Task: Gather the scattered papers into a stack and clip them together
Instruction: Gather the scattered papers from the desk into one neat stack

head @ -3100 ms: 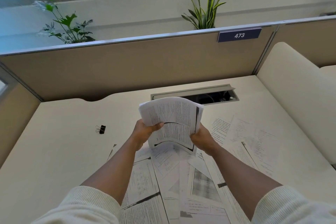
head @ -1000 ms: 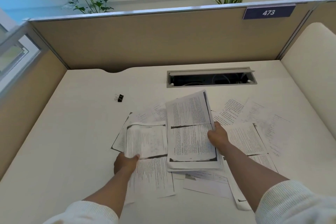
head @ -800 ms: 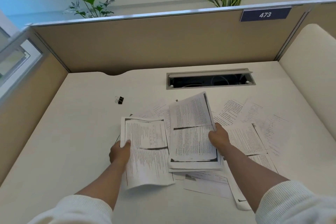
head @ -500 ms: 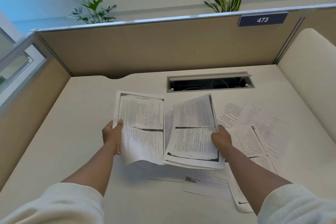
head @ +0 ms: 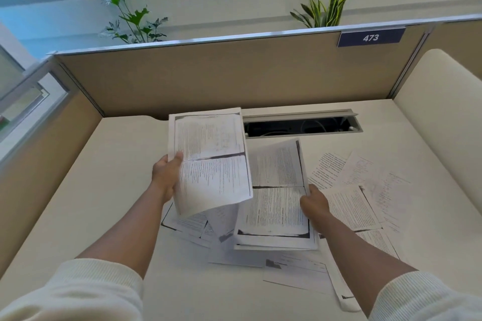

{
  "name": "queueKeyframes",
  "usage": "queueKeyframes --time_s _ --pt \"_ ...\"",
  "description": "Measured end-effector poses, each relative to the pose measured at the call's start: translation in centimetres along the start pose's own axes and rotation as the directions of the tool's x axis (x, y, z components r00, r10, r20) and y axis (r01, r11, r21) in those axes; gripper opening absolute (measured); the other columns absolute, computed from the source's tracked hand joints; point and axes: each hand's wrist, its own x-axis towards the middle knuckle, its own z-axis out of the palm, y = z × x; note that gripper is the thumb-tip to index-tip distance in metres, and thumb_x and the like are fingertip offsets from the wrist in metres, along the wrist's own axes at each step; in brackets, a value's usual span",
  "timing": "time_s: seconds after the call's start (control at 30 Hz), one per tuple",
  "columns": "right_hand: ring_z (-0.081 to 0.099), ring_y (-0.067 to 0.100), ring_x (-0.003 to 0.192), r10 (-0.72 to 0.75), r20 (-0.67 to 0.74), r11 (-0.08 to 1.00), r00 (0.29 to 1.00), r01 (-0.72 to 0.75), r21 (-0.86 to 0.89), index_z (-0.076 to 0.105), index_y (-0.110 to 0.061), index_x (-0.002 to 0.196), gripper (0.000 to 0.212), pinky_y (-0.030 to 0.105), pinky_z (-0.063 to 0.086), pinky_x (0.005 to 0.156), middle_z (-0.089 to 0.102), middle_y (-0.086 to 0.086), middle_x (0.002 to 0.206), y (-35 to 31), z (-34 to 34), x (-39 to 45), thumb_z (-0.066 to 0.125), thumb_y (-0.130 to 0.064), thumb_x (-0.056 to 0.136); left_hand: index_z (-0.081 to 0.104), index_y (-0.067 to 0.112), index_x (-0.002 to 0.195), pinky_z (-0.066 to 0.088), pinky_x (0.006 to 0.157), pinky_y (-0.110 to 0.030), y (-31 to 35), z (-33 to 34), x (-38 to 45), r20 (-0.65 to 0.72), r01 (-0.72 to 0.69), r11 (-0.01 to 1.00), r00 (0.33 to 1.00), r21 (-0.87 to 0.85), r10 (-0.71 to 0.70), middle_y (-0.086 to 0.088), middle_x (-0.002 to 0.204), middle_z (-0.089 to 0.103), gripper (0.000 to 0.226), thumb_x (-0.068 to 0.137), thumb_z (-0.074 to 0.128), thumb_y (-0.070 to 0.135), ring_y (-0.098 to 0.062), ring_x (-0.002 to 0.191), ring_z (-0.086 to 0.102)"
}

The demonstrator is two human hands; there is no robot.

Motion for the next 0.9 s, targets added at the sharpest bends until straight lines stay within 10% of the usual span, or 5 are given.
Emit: queueKeyframes --time_s 0.37,0.73,0.9 --pt "0.061 0.028 0.083 -0.046 0.226 0.974 0.973 -0.006 0.227 0.064 -0.014 0.108 0.040 0.040 0.056 0.070 0.070 0.006 0.101 -3.4 0.6 -0.1 0.040 0.003 0.082 0.034 0.011 0.151 0.033 0.116 -0.048 -2.3 5.7 -1.4 0.201 0.075 0.958 0.970 0.277 -0.134 -0.005 0.150 0.045 0.055 0.103 0.045 0.037 -0.029 0.137 0.044" --pt "0.065 0.023 0.109 -0.033 0.358 0.884 0.933 -0.139 0.445 0.063 -0.022 0.124 0.043 0.047 0.049 0.099 0.070 0.003 0.117 -3.4 0.0 0.8 0.036 -0.045 0.100 0.025 0.020 0.144 0.046 0.104 -0.043 -3.2 8.2 -1.8 0.282 -0.001 0.965 0.956 0.261 -0.076 -0.006 0.133 0.052 0.067 0.093 0.068 0.020 -0.025 0.120 0.056" --pt "0.062 0.021 0.108 -0.051 0.252 0.972 0.966 -0.010 0.236 0.057 -0.020 0.127 0.037 0.045 0.051 0.096 0.065 0.001 0.119 -3.7 0.1 1.1 0.048 -0.011 0.092 0.027 0.016 0.147 0.047 0.095 -0.037 -3.8 9.0 -1.7 0.284 0.026 0.965 0.953 0.261 -0.103 -0.005 0.127 0.056 0.068 0.092 0.068 0.018 -0.022 0.113 0.057"
